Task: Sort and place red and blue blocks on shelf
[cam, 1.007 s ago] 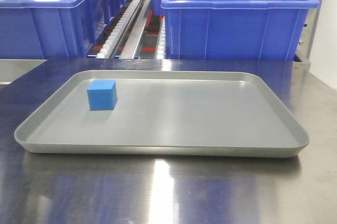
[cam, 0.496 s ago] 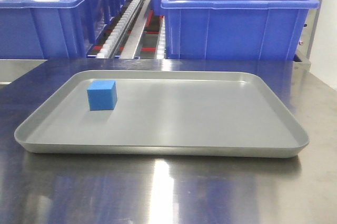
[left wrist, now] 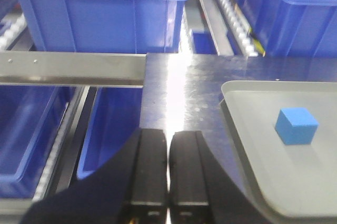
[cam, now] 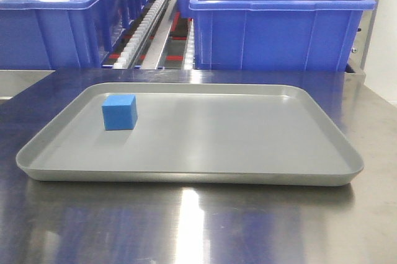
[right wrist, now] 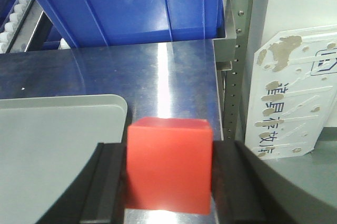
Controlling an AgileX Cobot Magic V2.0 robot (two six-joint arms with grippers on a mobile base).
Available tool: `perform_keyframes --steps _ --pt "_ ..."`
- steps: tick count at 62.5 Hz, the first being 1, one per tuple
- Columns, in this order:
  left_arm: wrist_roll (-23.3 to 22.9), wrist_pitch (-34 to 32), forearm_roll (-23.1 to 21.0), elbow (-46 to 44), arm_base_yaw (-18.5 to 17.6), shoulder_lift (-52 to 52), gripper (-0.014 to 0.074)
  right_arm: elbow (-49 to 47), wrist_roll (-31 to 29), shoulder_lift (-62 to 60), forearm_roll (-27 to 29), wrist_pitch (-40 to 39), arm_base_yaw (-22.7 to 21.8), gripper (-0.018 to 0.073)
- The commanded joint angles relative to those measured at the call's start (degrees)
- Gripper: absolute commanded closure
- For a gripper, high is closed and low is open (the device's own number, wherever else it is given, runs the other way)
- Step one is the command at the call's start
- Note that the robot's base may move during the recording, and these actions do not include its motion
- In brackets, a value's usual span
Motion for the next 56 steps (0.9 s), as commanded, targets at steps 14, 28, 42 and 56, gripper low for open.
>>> perform_keyframes --steps 14,28,42,56 --pt "-0.06 -0.86 -0.45 -17.71 -0.07 21.8 0.0472 -1.53 -0.46 -0.47 -0.39 -4.72 -0.42 0.0511" --pt "-0.06 -0.96 -1.91 -19.01 -0.07 27.69 0.0472 -1.53 -0.46 -0.47 -0.39 -4.72 -0.42 0.0511" --pt "-0.06 -0.96 -1.77 -19.01 -0.07 28.07 0.0472 -1.53 -0.46 -0.47 -0.39 -4.72 -0.42 0.0511" --pt "-0.06 -1.66 -1.74 -19.01 -0.07 28.14 0.0472 -1.53 -0.46 -0.47 -0.39 -4.72 -0.42 0.0511"
